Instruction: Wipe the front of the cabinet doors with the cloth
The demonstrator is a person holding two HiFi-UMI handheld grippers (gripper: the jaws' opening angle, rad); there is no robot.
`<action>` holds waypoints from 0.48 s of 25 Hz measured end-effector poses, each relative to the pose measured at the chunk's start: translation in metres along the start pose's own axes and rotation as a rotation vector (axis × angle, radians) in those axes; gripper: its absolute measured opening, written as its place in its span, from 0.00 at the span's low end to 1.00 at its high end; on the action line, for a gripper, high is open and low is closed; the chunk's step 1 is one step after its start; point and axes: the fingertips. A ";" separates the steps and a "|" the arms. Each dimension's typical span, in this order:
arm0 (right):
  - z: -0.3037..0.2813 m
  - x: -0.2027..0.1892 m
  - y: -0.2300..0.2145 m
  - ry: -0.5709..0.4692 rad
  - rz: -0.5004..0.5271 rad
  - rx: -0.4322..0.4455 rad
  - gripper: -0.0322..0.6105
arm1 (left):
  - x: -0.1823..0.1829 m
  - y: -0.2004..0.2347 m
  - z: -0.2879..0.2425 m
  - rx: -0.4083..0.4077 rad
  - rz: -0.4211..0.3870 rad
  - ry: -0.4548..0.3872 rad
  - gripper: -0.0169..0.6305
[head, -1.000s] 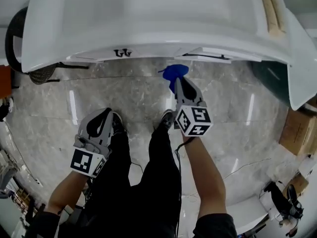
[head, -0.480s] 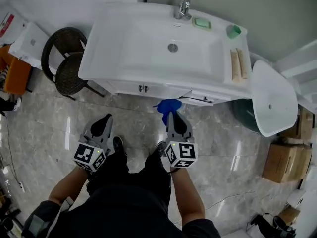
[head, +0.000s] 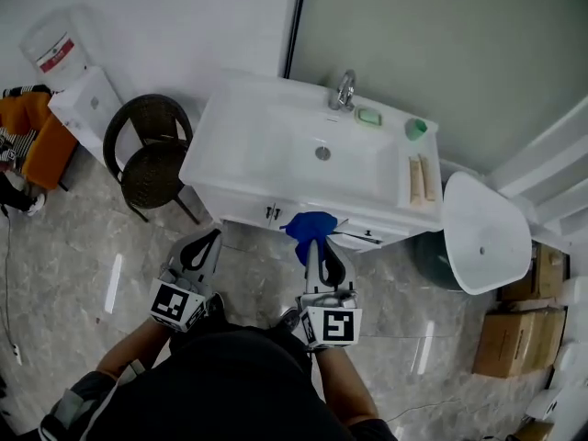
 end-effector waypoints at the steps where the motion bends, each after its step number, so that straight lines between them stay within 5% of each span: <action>1: 0.002 0.015 0.002 -0.025 0.012 0.000 0.10 | 0.009 0.003 0.004 0.002 -0.017 -0.017 0.02; 5: 0.007 0.053 0.011 -0.078 0.028 0.002 0.10 | 0.035 0.007 0.015 -0.008 0.047 -0.069 0.02; 12: 0.013 0.053 0.028 -0.060 0.044 0.023 0.10 | 0.028 -0.002 0.016 -0.042 0.134 -0.067 0.02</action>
Point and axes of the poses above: the fingertips, and each gripper's own axes: z backward along the fingers, y to its left, x out of its top, and after that the axes turned 4 degrees about z, right-handed
